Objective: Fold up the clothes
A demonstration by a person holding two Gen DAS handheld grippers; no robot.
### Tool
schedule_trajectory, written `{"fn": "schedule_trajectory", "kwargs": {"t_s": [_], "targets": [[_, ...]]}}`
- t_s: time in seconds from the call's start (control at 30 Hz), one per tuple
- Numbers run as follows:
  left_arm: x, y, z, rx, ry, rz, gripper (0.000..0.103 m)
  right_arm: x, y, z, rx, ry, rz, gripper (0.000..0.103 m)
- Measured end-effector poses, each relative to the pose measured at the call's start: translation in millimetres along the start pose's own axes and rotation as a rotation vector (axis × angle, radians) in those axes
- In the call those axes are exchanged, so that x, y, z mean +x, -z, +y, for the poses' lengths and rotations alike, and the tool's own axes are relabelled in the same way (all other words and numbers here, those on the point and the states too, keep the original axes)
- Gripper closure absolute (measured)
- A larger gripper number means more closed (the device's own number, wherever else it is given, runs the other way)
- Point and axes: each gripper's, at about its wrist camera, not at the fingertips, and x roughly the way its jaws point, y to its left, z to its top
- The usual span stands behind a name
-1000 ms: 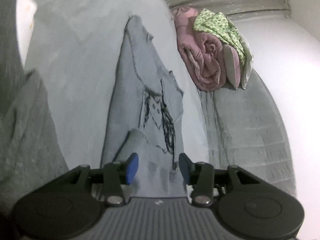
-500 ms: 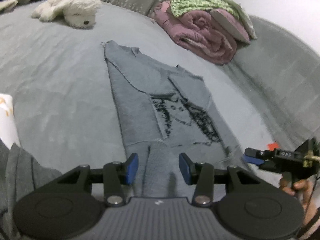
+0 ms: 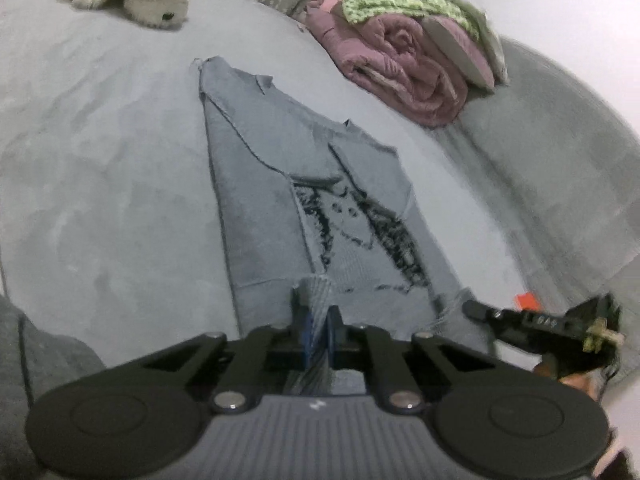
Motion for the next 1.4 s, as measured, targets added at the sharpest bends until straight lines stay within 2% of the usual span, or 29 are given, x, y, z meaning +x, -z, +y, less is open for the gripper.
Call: {"fn": "schedule_trajectory", "kwargs": {"t_s": [0.47,0.6,0.93,1.2,1.3,1.4], "targets": [[8,-32,29,-0.244,0.215,-0.091,0.096,16,-29,-7,0.081,-0.099,-0.067,0.092],[16,-42,36,-0.293,0.236,-0.117,0.096,26,-39,-9,0.104,-0.114,-0.083,0.092],[44,-58,52,-0.356,0.215,-0.143,0.096,51,-55,-21,0.164,-0.123,-0.091,0.092],[53,-63,64,-0.365,0.189,-0.171,0.096,57,-59,-33,0.207,-0.091,-0.105,0.092],[57,-64,63,-0.336,0.124,-0.165,0.096,60,-59,-35,0.197,-0.049,-0.101,0.092],[66,-63,59,-0.274,0.024,-0.141,0.096,66,-56,-34,0.146,0.055,-0.075,0.093]]}}
